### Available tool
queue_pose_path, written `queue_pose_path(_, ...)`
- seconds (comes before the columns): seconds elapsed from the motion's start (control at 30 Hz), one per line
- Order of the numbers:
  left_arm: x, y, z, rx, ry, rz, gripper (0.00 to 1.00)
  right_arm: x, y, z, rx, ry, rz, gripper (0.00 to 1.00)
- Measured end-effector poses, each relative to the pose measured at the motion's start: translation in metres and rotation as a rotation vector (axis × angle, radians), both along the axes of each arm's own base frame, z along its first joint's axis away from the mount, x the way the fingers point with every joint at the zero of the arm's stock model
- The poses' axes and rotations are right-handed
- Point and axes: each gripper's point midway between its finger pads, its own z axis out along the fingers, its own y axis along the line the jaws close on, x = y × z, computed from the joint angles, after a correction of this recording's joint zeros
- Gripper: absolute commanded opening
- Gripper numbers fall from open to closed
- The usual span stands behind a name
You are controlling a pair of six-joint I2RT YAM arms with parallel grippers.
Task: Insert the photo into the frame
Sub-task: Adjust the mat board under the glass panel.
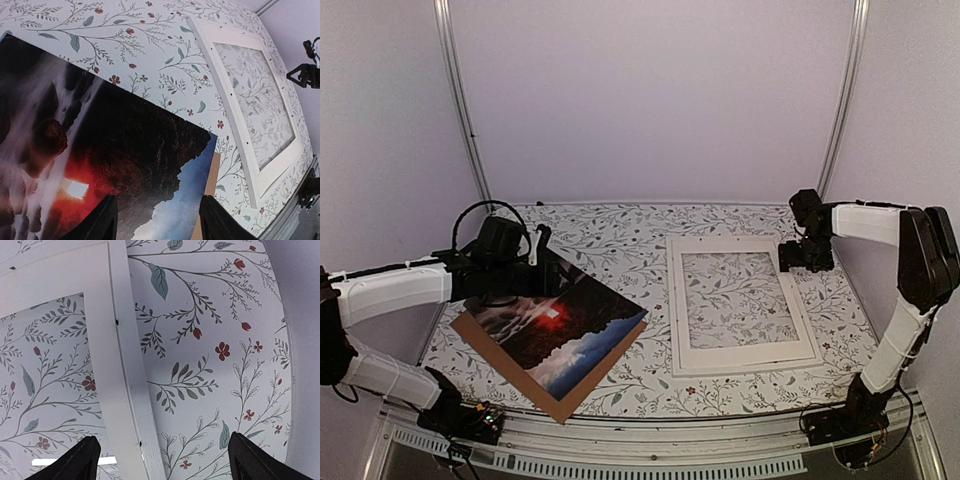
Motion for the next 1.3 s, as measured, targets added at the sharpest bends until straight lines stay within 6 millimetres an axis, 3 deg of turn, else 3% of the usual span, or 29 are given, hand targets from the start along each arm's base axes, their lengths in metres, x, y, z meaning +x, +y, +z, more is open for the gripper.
queue_pose_path(0.13, 0.000, 0.002, -0.004, 0.004, 0.007, 0.020, 0.76, -0.003, -0.008, -0.012, 0.118, -0.007, -0.025, 0.91)
queue_pose_path(0.43, 0.002, 0.012, -0.010, 0.045, 0.003, 0.067, 0.77, -0.021, 0.013, -0.038, 0.283, 0.018, 0.008, 0.92)
queue_pose_path(0.53, 0.002, 0.012, -0.010, 0.044, 0.004, 0.070, 0.77, -0.042, 0.019, -0.036, 0.336, 0.013, 0.004, 0.94)
queue_pose_path(0.63, 0.003, 0.013, -0.012, 0.048, 0.009, 0.073, 0.77, -0.059, 0.029, -0.020, 0.370, -0.028, 0.004, 0.94)
queue_pose_path(0.77, 0.003, 0.012, -0.017, 0.054, 0.021, 0.075, 0.77, -0.084, 0.071, -0.006, 0.420, -0.053, 0.071, 0.93)
queue_pose_path(0.93, 0.003, 0.011, -0.027, 0.062, 0.049, 0.071, 0.77, -0.126, 0.109, -0.018, 0.453, 0.015, 0.110, 0.91)
queue_pose_path(1.1, 0.002, 0.010, -0.032, 0.067, 0.066, 0.070, 0.78, -0.167, 0.130, -0.019, 0.468, 0.072, 0.126, 0.91)
queue_pose_path(1.3, 0.001, 0.008, -0.036, 0.064, 0.079, 0.064, 0.78, -0.196, 0.142, -0.008, 0.497, 0.093, 0.129, 0.90)
